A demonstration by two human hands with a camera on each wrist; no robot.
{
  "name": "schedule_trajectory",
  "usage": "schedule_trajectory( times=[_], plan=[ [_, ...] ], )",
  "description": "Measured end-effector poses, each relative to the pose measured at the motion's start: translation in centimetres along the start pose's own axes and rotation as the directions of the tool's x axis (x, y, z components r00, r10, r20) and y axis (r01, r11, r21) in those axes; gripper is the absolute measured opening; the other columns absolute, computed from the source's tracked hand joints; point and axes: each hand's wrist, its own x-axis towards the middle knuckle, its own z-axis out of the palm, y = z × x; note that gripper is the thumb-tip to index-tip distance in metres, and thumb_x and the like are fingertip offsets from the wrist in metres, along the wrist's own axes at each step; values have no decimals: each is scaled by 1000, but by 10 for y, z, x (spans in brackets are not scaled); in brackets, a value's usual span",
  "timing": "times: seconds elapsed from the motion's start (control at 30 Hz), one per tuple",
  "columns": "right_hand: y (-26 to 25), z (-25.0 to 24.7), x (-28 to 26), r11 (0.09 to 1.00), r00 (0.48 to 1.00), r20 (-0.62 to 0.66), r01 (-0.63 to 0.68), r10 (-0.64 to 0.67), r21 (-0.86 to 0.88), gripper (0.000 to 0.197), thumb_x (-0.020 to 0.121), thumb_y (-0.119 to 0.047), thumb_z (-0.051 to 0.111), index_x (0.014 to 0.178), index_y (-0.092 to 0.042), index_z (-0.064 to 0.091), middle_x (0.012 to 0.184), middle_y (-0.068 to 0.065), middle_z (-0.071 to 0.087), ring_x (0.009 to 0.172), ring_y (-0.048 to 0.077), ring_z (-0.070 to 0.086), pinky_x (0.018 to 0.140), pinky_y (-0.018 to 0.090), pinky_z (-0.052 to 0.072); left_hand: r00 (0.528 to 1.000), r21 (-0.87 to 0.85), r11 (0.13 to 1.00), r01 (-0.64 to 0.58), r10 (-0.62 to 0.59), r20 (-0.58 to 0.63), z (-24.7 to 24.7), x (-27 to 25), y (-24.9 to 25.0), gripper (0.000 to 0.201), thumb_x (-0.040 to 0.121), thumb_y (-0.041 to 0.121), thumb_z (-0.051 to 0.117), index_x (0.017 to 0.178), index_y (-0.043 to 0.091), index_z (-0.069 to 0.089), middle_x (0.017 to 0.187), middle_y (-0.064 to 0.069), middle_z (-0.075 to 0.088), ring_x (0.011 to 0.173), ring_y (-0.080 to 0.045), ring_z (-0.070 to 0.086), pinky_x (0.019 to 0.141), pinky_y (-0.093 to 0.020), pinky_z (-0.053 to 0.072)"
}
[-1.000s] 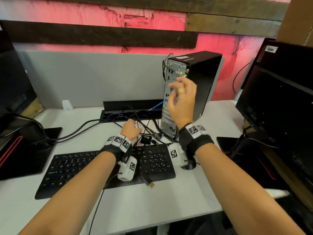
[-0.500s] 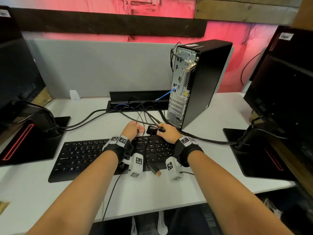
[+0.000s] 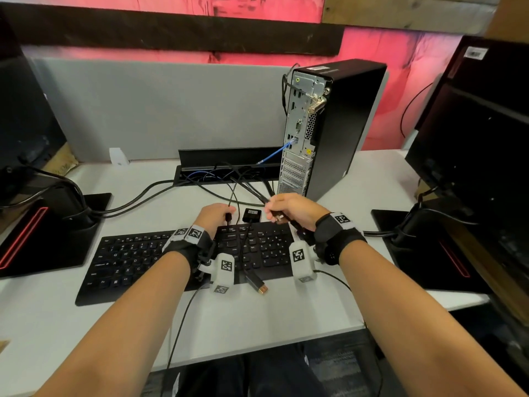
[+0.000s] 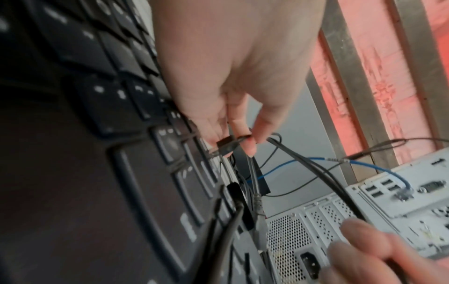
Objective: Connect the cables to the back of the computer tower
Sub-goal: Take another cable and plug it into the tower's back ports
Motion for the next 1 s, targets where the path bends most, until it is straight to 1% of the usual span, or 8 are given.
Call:
schedule_trajectory(
  times=[0.1,0.2,0.43,0.53,0.63,0.77,0.83,1.0],
  plan=[
    [-14,11,-4,984,934,309,-166,177,-62,11,96,-12,52,89,-11,60,85,4,64,75,12,60,69,22,49,1000,-22,1000,2,-2,24,-8,3,-3,16,59,25,67,67,14,59,70,-2,48,63,-17,44,66,-31,40],
    [-24,16,0,947,869,384,-249,310,-203,8,96,-11,54,98,-9,61,93,5,68,84,15,62,76,25,50,999,2,1000,-31,31,13,-11,5,-8,21,60,32,69,71,14,67,76,-3,56,74,-21,51,81,-38,45],
    [-21,10,14,820,982,-86,-189,170,-540,28,91,-15,61,118,-9,65,96,5,66,79,14,57,72,25,47,945,219,921,-321,297,138,7,-20,11,27,90,29,55,94,9,72,94,-3,67,89,-13,58,88,-32,45],
    [-13,7,22,753,961,-276,-173,-11,-635,34,87,-9,61,120,-12,58,102,4,58,88,15,53,76,24,42,866,397,771,-498,464,187,24,-25,19,29,96,26,49,105,11,72,110,6,62,104,-7,52,96,-26,37],
    [-17,16,20,817,898,-376,-33,-228,-575,18,82,1,56,94,-12,56,81,-3,49,82,17,49,68,24,39,884,456,758,-467,402,237,34,-29,29,42,100,33,36,130,14,58,138,5,45,130,-10,39,107,-24,25],
    [-17,34,16,813,994,-111,-51,-16,-579,12,86,-7,59,82,-18,57,75,-1,60,70,14,59,66,24,51,929,684,631,-365,205,307,31,-32,29,35,99,18,38,129,8,55,129,-9,57,119,-23,55,101,-29,39],
    [-10,41,16,808,994,-3,-93,112,-582,12,85,-16,67,94,-15,57,75,1,62,68,14,61,67,27,54,919,769,504,-394,190,346,30,-30,23,30,96,13,42,119,8,60,118,-10,62,111,-25,57,94,-32,43],
    [-4,45,15,691,984,64,-71,168,-720,57,83,-36,70,134,-21,48,92,-9,53,87,14,55,73,25,47,910,796,442,-414,174,377,22,-20,16,26,81,-8,44,91,16,49,99,-7,53,93,-19,50,80,-29,40]
  ],
)
